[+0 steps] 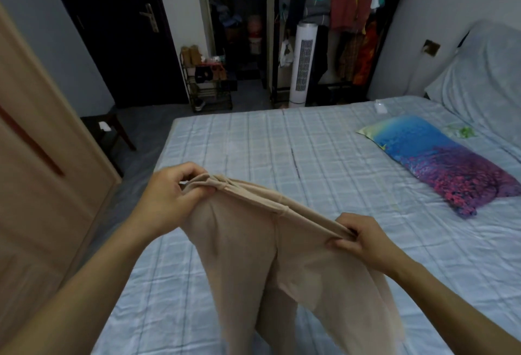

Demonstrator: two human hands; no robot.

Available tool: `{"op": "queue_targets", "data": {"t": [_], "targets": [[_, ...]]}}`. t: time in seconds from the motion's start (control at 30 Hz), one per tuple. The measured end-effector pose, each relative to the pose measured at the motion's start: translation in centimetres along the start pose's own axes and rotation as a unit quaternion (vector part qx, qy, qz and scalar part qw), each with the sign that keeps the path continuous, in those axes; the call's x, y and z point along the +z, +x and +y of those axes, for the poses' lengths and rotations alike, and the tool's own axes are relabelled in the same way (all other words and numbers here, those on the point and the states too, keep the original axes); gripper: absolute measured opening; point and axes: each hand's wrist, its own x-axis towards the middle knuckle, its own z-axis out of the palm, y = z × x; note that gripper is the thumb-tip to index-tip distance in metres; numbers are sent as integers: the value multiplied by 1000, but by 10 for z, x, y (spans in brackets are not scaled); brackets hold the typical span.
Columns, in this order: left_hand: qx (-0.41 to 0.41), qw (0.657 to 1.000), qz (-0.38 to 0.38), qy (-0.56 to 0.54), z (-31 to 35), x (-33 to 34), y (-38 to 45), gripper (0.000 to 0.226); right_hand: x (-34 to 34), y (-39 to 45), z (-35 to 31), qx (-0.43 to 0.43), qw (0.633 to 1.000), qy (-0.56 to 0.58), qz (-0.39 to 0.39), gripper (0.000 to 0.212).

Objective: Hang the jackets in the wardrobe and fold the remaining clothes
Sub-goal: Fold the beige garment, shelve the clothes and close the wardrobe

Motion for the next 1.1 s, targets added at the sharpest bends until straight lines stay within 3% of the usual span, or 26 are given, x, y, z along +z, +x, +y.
{"op": "queue_targets", "data": {"t": [0.13, 0.27, 0.4, 0.5, 0.63, 0.8, 0.93, 1.1], "targets": [[0, 999, -14, 42, -21, 19, 29, 12, 21, 30, 39, 42, 998, -27, 43, 20], [6, 997, 30, 76, -38, 30, 74, 4, 29, 81, 59, 79, 988, -12, 129, 27], [30, 993, 101, 62, -41, 23, 108, 5, 11, 139, 52, 63, 974, -3, 219, 28], [55, 989, 137, 25, -35, 12, 110, 9, -16, 164, 35, 25, 970, -6, 240, 28], [85, 986, 143, 10, -23, 3, 92, 23, -49, 167, 15, -47, 973, -66, 217, 38], [119, 990, 76, 24, -20, 7, 37, 23, -58, 129, 7, -82, 976, -129, 153, 38], [109, 993, -38, 40, -40, 31, -35, 22, -30, 69, 12, -80, 985, -147, 42, 24], [61, 972, -216, 74, -86, 70, -139, 26, 44, -35, 37, -1, 982, -151, -115, 28]]}}
